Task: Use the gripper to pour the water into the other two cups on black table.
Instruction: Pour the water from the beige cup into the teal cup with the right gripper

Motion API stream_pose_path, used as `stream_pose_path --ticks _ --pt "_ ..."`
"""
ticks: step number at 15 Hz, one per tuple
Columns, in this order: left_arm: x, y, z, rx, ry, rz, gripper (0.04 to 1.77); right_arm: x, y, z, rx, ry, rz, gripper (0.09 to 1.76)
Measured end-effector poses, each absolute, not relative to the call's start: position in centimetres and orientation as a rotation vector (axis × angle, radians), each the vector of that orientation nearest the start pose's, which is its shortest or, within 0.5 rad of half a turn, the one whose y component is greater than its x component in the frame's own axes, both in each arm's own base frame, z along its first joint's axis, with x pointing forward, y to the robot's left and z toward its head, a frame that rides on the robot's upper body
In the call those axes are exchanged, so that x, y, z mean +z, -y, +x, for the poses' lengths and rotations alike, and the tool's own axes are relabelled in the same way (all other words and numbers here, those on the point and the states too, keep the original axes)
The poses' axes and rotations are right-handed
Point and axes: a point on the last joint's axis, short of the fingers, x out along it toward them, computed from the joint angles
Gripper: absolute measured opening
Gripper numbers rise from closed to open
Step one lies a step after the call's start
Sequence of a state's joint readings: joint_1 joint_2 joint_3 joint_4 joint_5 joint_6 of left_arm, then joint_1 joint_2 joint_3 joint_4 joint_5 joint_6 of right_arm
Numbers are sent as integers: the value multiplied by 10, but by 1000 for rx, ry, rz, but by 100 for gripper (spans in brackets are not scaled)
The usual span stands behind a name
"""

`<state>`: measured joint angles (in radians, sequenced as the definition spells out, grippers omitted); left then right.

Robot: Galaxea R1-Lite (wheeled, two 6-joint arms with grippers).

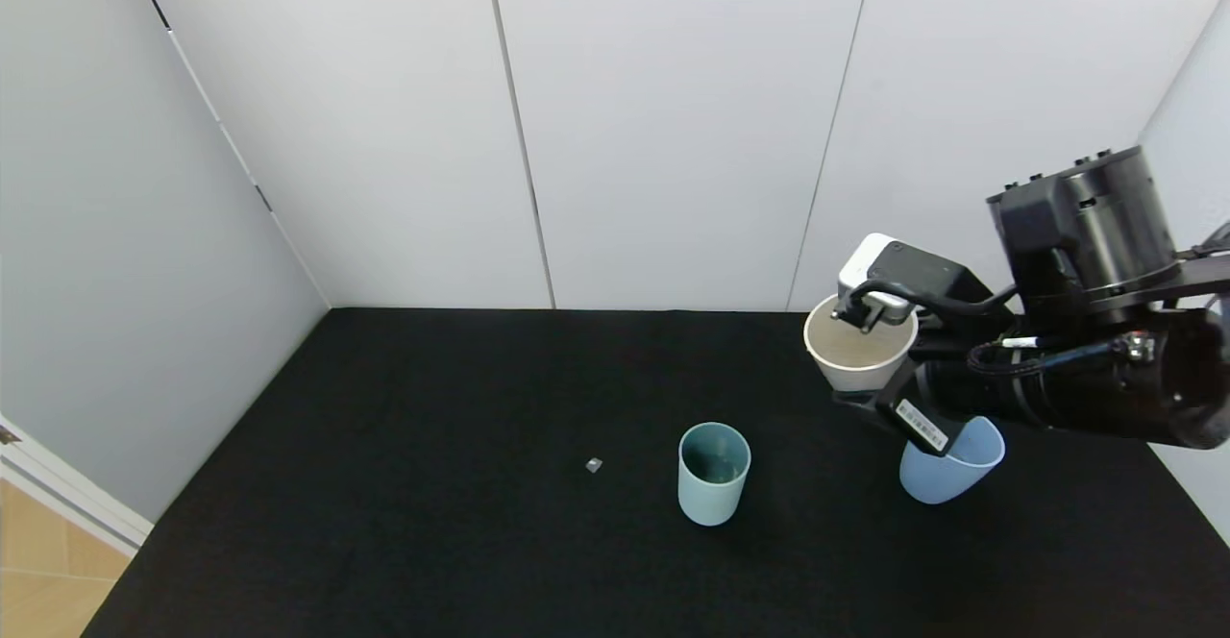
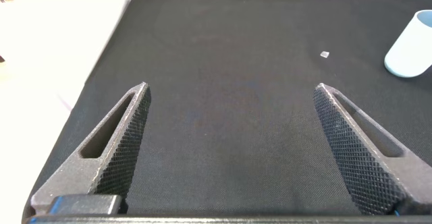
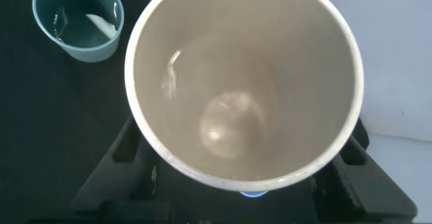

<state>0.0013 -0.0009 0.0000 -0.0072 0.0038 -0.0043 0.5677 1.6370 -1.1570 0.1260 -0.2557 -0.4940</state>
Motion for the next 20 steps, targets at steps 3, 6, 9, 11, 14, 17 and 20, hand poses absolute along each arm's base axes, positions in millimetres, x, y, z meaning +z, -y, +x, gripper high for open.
stream_pose_path --ticks 3,6,9,11,14,17,20 --pt "76 0 -23 5 8 -4 172 216 -167 261 410 -503 -763 124" --pt "76 0 -23 5 8 -4 172 205 -180 271 393 -531 -798 124" --pt "76 0 -23 5 8 -4 172 193 -197 276 358 -551 -851 124" --pt "76 0 -23 5 8 -4 172 184 -207 279 343 -566 -890 124" --pt "76 0 -23 5 8 -4 172 175 -216 281 310 -579 -955 124" --pt "76 0 -23 5 8 -4 172 171 -219 282 295 -582 -996 124" --pt "76 0 -23 6 8 -4 172 171 -226 277 284 -572 -1024 124"
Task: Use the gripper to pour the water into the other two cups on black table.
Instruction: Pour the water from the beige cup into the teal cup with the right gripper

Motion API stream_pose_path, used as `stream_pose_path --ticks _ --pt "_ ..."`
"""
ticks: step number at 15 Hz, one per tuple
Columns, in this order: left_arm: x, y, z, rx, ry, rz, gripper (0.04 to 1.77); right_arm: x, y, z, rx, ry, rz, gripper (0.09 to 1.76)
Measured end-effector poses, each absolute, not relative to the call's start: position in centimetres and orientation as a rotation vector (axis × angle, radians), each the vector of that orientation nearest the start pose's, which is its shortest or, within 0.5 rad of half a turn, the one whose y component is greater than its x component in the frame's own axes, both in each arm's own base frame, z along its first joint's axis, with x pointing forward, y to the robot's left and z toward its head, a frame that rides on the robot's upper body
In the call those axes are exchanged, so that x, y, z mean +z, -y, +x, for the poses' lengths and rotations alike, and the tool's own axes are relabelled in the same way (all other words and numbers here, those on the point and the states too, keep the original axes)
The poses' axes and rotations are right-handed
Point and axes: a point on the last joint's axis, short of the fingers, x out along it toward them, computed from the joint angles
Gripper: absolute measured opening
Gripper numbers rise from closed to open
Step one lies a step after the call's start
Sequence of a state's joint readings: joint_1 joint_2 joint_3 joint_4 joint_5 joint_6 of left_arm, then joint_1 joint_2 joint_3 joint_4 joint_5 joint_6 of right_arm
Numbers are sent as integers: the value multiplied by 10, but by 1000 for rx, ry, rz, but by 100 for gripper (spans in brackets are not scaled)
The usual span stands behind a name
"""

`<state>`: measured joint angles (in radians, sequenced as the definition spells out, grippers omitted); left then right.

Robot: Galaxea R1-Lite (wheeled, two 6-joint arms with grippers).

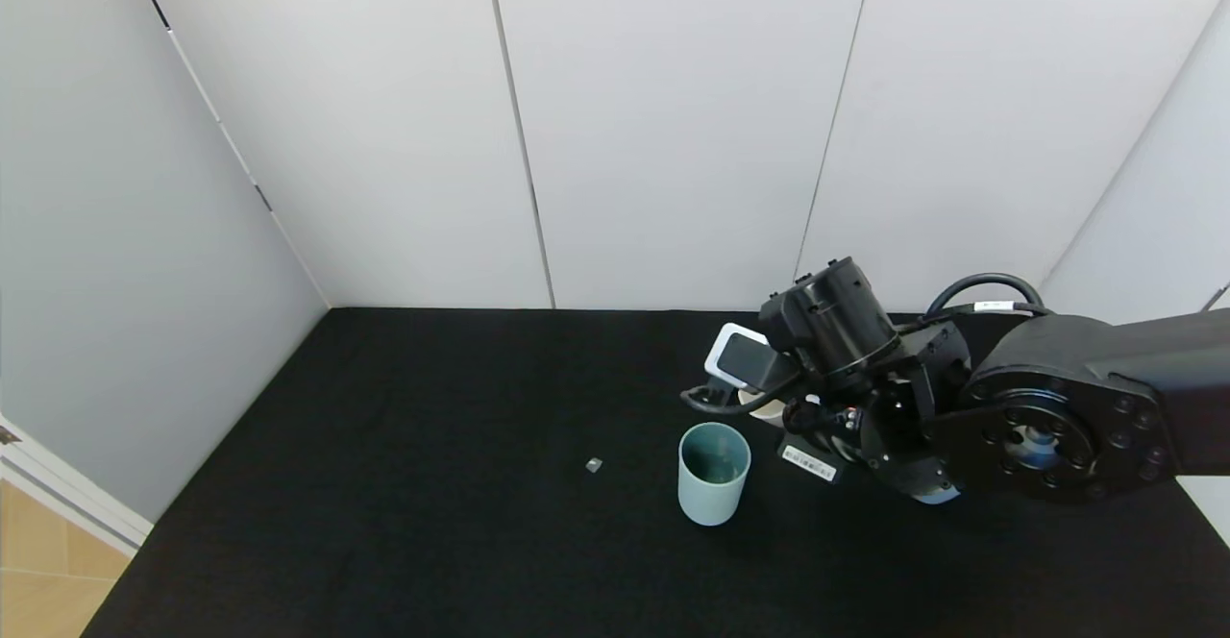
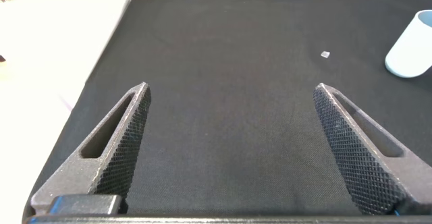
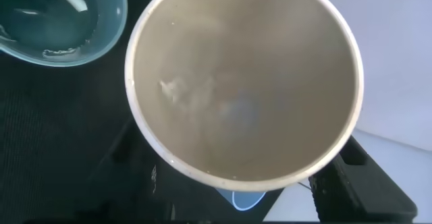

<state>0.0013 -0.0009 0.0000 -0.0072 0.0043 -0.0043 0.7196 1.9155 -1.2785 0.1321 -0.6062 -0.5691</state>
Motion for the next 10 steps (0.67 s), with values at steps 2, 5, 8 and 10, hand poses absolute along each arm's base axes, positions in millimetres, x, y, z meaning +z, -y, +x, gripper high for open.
stream_pose_path --ticks 2,5,8,10 --pt "76 0 -23 5 8 -4 172 168 -233 273 288 -567 -1041 124" --pt "76 0 -23 5 8 -4 172 164 -237 269 303 -579 -1080 124" --pt "76 0 -23 5 8 -4 172 162 -238 267 294 -589 -1118 124" --pt "76 0 -23 5 8 -4 172 162 -238 267 287 -589 -1136 124"
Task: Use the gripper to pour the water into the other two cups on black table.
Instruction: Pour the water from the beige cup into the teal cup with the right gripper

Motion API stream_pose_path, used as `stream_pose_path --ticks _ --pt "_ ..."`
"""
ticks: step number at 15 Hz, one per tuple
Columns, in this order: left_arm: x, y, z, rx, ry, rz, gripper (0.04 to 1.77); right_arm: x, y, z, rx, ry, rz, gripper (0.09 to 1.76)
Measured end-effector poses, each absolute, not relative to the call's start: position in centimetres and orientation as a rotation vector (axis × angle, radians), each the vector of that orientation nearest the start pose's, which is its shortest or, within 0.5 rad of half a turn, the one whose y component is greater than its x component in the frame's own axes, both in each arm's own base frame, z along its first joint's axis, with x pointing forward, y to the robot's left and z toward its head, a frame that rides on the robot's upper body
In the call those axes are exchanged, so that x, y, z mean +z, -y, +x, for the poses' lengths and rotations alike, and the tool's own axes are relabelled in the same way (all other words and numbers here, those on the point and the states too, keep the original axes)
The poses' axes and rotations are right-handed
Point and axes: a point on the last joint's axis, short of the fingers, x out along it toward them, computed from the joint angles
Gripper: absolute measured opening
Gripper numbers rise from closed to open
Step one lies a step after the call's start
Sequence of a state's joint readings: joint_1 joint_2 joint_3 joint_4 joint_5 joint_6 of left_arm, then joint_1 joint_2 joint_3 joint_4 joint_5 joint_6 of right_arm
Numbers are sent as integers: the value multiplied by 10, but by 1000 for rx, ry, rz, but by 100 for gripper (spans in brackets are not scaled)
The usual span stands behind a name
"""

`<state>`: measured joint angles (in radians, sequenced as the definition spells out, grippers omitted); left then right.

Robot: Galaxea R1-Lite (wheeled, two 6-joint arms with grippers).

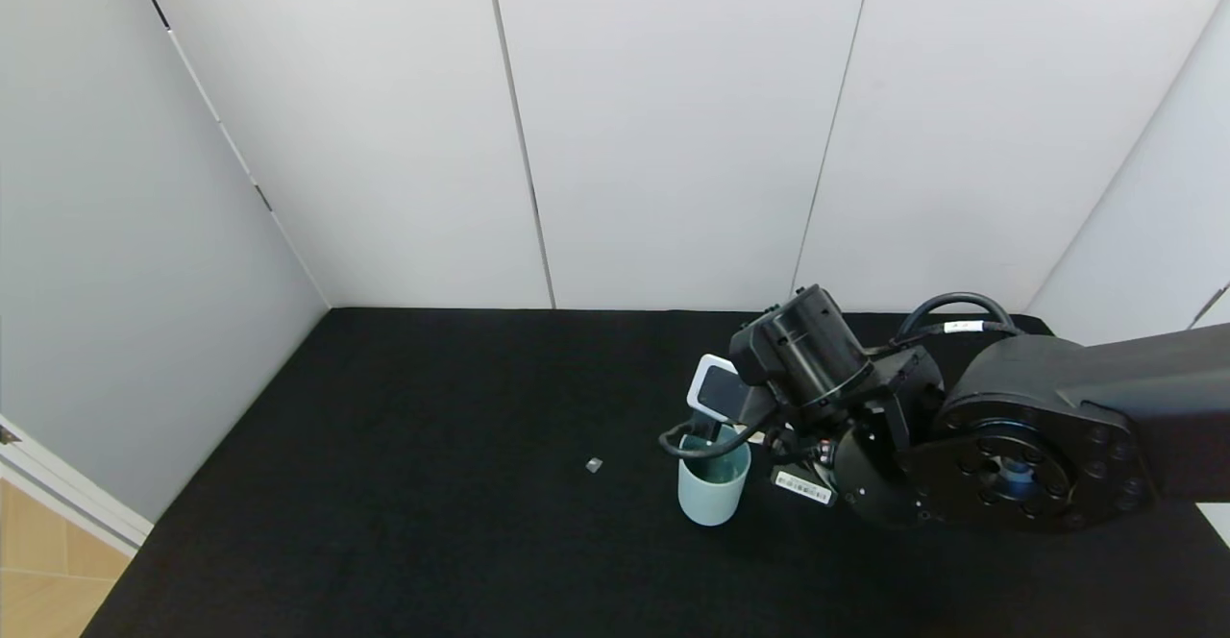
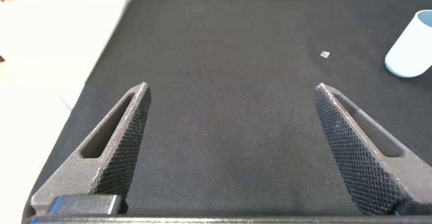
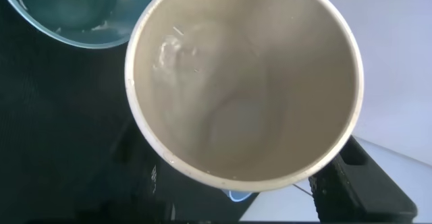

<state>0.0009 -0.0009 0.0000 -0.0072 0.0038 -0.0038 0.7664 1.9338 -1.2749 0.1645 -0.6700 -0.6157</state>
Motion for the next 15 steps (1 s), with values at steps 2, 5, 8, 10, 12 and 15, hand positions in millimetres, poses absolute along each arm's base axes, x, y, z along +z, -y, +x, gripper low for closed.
stream_pose_path --ticks 2,5,8,10,12,15 --pt "76 0 -23 5 8 -4 172 161 -239 266 276 -588 -1155 124" --pt "76 0 -23 6 8 -4 172 159 -242 265 286 -585 -1190 124" --pt "76 0 -23 5 8 -4 172 159 -242 265 293 -582 -1210 124" --pt "76 0 -23 5 8 -4 172 159 -242 265 284 -580 -1232 124" --pt "76 0 -23 5 8 -4 172 159 -242 265 279 -581 -1242 124" --pt "76 0 -23 5 8 -4 172 159 -242 265 277 -580 -1264 124"
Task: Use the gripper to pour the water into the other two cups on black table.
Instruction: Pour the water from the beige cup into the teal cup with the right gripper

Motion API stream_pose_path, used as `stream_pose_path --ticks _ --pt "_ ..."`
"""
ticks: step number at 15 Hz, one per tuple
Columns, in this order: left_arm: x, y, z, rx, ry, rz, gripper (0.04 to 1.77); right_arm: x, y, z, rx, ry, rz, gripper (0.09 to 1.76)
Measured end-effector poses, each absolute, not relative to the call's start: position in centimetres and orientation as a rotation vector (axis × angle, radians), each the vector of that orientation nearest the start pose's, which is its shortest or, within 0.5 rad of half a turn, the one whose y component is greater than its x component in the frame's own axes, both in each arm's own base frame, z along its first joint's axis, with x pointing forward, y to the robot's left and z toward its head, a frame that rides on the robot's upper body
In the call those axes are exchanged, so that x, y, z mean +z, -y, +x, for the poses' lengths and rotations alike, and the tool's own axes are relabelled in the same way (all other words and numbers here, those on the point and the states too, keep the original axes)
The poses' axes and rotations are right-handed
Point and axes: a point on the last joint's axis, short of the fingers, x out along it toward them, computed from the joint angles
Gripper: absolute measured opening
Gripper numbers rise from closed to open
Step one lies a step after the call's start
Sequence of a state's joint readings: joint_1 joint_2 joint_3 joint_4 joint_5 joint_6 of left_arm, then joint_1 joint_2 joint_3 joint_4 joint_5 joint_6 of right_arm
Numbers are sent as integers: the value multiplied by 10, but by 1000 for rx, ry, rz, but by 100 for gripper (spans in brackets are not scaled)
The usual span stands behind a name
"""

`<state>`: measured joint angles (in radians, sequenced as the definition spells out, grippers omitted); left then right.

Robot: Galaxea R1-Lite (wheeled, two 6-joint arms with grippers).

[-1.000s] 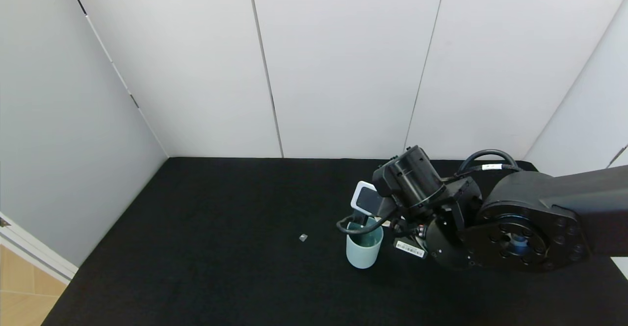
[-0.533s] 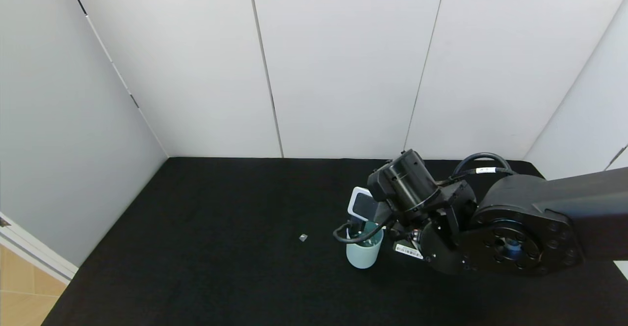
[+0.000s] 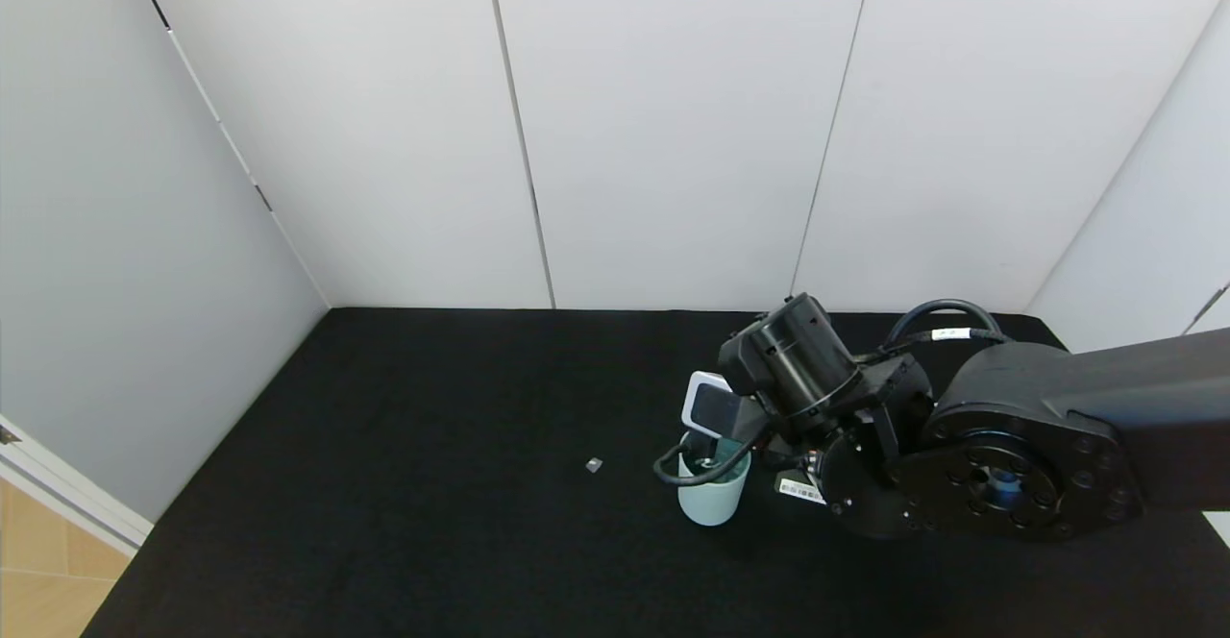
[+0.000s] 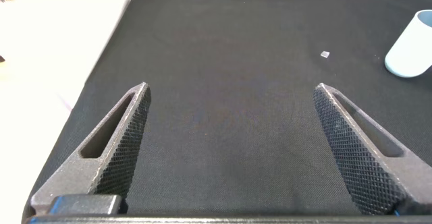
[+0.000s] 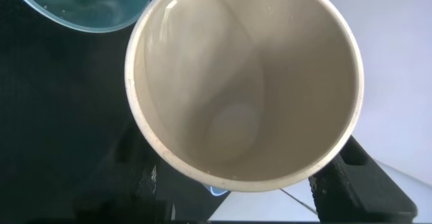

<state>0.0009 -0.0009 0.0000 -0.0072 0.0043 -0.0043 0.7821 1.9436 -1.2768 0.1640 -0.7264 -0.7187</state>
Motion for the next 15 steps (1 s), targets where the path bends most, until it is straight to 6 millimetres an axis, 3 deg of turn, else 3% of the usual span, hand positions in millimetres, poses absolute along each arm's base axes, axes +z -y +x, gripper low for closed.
stream_pose_path --ticks 15 --pt "76 0 -23 5 8 -4 172 160 -246 261 269 -587 -1370 124"
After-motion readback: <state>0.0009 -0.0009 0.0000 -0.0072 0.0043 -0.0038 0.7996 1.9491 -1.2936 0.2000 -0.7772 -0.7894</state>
